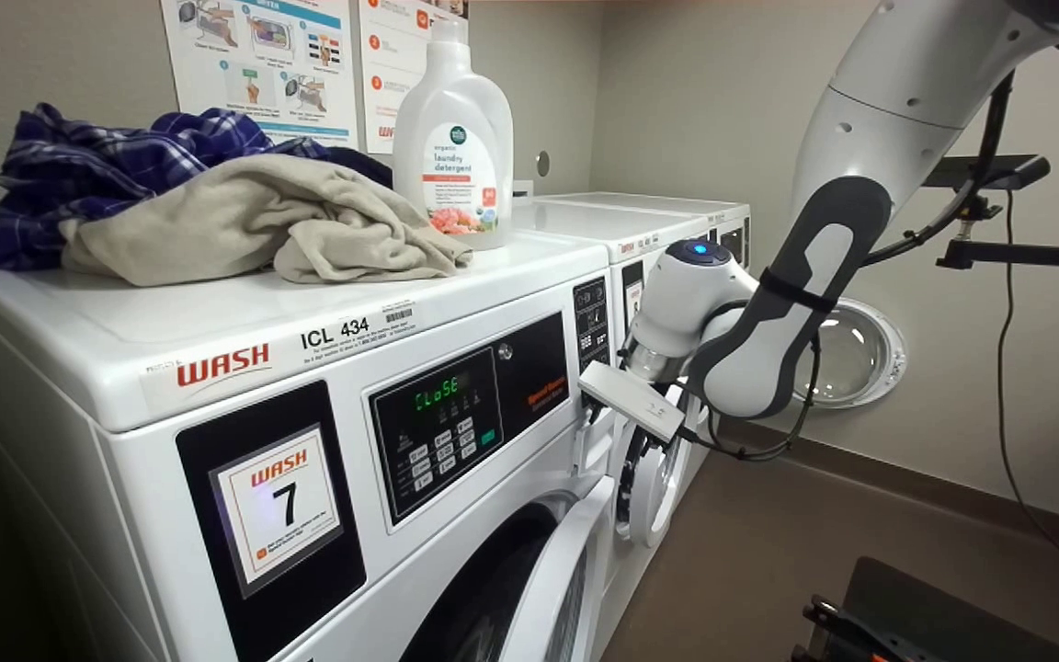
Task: Open the detergent tray on the first washing machine from the left
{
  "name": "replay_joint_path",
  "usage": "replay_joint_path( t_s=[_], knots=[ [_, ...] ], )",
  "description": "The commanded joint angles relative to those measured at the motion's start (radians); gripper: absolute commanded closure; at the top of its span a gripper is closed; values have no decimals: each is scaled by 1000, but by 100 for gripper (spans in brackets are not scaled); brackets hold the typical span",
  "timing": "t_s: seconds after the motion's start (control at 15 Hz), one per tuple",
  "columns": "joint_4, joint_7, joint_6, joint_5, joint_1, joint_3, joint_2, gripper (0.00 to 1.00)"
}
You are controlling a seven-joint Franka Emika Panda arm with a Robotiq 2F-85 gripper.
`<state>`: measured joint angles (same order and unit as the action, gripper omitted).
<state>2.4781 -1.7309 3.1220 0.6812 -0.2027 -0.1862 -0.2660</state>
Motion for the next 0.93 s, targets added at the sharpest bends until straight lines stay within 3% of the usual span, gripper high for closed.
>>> replay_joint_path(
  t_s=[0.0,0.87],
  knots=[
    [-22,14,31,-11,-22,13,-28,0],
    [-1,21,25,-9,-65,7,-47,0]
  ],
)
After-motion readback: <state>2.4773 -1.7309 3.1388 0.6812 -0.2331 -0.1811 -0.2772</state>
